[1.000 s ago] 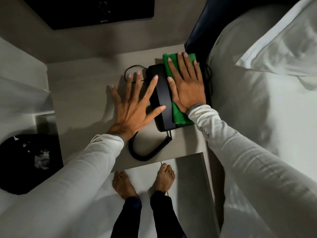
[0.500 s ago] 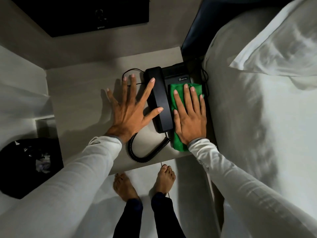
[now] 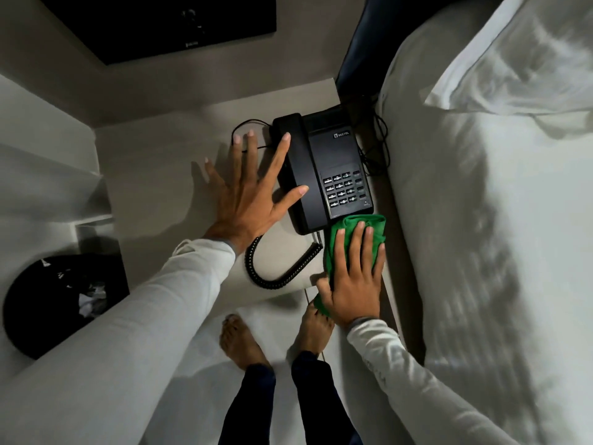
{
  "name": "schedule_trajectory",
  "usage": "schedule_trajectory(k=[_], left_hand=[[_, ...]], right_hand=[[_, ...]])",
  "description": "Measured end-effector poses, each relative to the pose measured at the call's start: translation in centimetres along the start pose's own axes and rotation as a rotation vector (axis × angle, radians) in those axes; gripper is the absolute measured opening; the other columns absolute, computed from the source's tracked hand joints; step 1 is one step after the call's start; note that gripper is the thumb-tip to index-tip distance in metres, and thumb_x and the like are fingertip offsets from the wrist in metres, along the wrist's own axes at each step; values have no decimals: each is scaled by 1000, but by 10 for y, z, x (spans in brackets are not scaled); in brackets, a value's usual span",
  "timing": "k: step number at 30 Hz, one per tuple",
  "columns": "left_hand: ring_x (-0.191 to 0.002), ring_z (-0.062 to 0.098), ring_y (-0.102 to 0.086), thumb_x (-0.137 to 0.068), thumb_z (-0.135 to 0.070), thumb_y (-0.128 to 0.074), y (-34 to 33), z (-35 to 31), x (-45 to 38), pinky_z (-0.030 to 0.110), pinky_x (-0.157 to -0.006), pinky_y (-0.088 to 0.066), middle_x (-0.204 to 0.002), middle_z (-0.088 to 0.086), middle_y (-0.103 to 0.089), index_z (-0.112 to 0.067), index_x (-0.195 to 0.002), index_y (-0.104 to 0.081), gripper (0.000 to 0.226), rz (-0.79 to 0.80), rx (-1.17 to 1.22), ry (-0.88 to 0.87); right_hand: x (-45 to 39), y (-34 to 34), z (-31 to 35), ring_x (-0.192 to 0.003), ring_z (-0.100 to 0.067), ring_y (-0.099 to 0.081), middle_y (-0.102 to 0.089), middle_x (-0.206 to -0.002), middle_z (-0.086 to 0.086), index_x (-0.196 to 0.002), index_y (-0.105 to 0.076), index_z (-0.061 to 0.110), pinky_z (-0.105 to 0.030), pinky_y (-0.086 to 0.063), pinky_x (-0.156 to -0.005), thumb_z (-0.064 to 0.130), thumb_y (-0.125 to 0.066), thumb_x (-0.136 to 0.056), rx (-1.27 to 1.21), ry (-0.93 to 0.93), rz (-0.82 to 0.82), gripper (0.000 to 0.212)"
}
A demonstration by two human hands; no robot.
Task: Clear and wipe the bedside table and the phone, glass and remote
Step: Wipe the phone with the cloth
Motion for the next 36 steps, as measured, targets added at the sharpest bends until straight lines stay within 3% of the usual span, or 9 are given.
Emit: schedule_trajectory(k=[5,11,13,16,20,26,31,34,36], left_hand=[[-150,37,-19,-88,-79,-20,11,-2,19,74,-109,-25,-164,19,-15,-35,-157,-4,83,18,17,3],[-122,21,-54,-98,-56,-40,34,16,69,38,-101,-49,-133,8,-53,-21,-148,-36,61,-141,528,29],[-111,14,-59,-93,-54,-50,27,27,78,36,-101,-50,-121,3,-60,-24,-138,-49,54,-49,840,140],[-121,11,-60,-78,-63,-66,1,23,92,41,-111,-45,-127,0,-65,-35,-127,-61,56,407,1327,278],[-111,23,-71,-61,-51,-88,-5,40,121,41,-98,-56,-116,8,-75,-20,-110,-73,60,796,1525,390],[-92,24,-75,-80,-15,-76,15,154,137,29,-76,-63,-102,14,-78,-4,-101,-74,24,360,1570,536],[-86,14,-76,-92,-7,-67,8,215,175,29,-69,-63,-101,5,-77,-14,-103,-71,14,167,1547,773],[-97,26,-73,-85,5,-70,4,224,194,32,-73,-64,-106,11,-74,-4,-114,-66,31,108,1569,856],[-103,34,-68,-83,10,-70,-3,226,207,36,-76,-63,-113,20,-70,4,-120,-61,38,98,1591,942]], right_hand=[[-2,28,5,-144,-47,-39,-45,-152,-28,-144,-52,3,-64,-34,-116,15,-58,-86,-115,-42,47,60],[5,67,-27,-89,-30,-72,-76,-101,-22,-102,-75,-4,-37,-54,-84,9,-41,-83,-827,-377,-34,42],[10,54,-14,-80,-21,-66,-72,-90,-18,-93,-70,-9,-32,-51,-80,-3,-36,-82,-1357,-541,64,37],[21,34,40,-81,-30,-63,-67,-83,-19,-83,-67,-6,-35,-50,-80,-3,-25,-93,-1919,-825,438,43],[19,38,103,-83,-27,-76,-79,-91,-13,-85,-83,8,-34,-62,-72,45,-28,-104,-1924,-819,883,69],[6,36,163,-121,-38,-65,-65,-134,-21,-129,-67,5,-55,-55,-99,88,-41,-78,-2103,-766,1023,101],[-11,17,168,-125,-35,-63,-62,-140,-16,-135,-61,15,-60,-44,-110,60,-67,-83,-1870,-647,906,69],[-30,8,183,-101,-21,-75,-72,-122,-10,-111,-69,18,-44,-60,-92,16,-74,-89,-1542,-513,818,22],[-50,10,194,-88,-19,-76,-72,-112,-11,-101,-66,17,-31,-64,-71,-1,-70,-89,-1404,-445,725,22]])
Point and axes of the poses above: each hand's wrist, its own x-axis away from the middle knuckle, its own y-axis out of the back of the hand, z = x × y, the point moved 10 cm from there along -x, towards the middle knuckle
